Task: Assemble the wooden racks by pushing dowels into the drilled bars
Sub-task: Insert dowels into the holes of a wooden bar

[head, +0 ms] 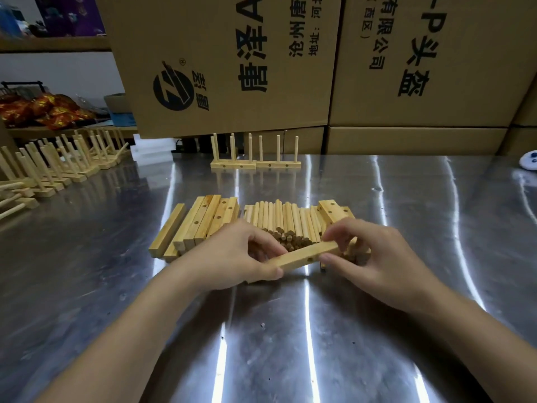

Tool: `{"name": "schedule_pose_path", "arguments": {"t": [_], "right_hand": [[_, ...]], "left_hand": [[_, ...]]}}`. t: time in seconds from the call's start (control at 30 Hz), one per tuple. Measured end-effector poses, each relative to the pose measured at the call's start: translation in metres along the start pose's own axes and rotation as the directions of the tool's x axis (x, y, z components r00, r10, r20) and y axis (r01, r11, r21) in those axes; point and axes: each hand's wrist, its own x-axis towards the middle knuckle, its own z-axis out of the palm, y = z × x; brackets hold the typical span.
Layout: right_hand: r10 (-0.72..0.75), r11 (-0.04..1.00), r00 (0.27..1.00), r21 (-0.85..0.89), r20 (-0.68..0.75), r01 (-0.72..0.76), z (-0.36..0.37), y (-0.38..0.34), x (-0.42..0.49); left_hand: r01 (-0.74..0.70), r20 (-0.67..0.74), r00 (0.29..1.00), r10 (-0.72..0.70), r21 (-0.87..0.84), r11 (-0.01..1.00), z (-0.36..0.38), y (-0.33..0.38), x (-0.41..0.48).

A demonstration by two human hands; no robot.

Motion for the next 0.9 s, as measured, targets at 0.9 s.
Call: {"name": "schedule_pose_path", "arguments": {"t": [0.9], "right_hand": [[0.085,0.987,0.94,-0.158,0.331,-0.034,-0.01,0.001,0.001]], "left_hand": [[0.008,-0.044,0.999,0.007,0.325,0.946,0.003,0.001,-0.004]]}}
